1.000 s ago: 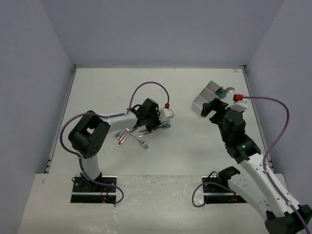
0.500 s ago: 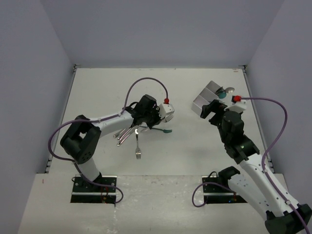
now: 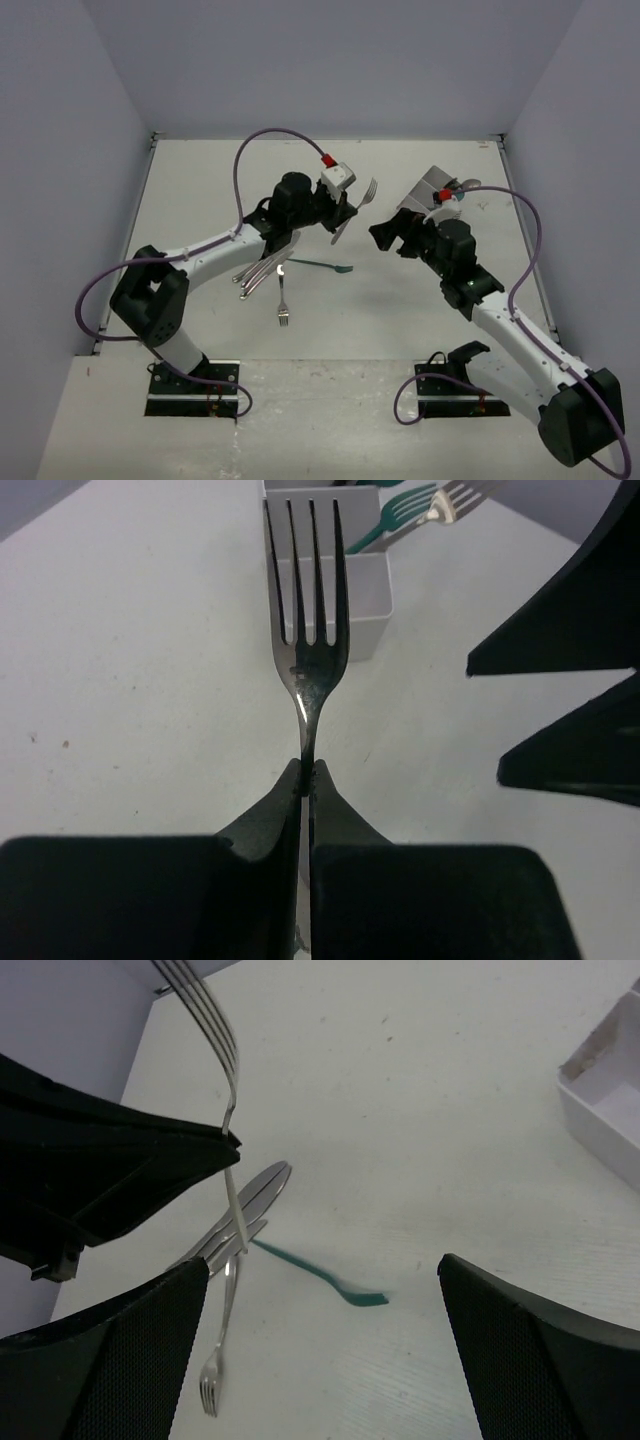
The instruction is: Sort the eating utensils into containers
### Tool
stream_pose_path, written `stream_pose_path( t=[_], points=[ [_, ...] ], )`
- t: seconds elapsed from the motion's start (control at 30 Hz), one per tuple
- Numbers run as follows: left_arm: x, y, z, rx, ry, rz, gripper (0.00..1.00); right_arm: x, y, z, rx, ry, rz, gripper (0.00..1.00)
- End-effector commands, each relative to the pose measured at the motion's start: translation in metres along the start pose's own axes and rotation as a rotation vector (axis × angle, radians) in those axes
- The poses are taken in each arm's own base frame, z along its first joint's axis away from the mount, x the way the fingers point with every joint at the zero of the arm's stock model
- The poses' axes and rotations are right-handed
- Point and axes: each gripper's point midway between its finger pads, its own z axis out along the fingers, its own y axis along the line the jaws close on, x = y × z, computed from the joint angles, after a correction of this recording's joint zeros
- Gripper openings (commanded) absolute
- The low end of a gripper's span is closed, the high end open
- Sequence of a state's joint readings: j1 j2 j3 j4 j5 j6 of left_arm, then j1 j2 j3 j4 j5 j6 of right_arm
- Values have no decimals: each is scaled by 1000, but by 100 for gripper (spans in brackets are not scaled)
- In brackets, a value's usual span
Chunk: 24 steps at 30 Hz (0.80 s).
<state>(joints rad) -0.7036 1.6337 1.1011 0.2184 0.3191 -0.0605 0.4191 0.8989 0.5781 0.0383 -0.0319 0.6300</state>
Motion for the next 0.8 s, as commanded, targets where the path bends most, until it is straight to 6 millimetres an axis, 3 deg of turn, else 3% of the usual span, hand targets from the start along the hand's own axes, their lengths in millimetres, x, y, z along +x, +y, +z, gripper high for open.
stream_pose_path(
  t=[0.0, 0.13, 0.27, 0.43, 0.53, 0.73, 0.77],
  points=[
    [-79, -21, -6, 75, -209, -35, 0, -12, 41, 3, -196, -26, -6, 99],
    [-89, -34, -11, 101, -250, -37, 0, -24, 48, 7, -220, -76, 22, 99],
    [-108, -33, -13, 74, -291, -111, 0, -22, 58, 13, -264, -63, 8, 98],
    [-124, -40, -21, 78, -330, -139, 0, -27, 61, 27, -265, -78, -38, 91],
    [-126, -50, -24, 95, -342, -135, 0, -33, 63, 35, -250, -84, -58, 76],
    [-117, -61, -18, 118, -305, -85, 0, -45, 70, 40, -259, -120, -79, 59],
    [-116, -65, -17, 137, -296, -71, 0, -46, 69, 40, -257, -125, -80, 51]
  ],
)
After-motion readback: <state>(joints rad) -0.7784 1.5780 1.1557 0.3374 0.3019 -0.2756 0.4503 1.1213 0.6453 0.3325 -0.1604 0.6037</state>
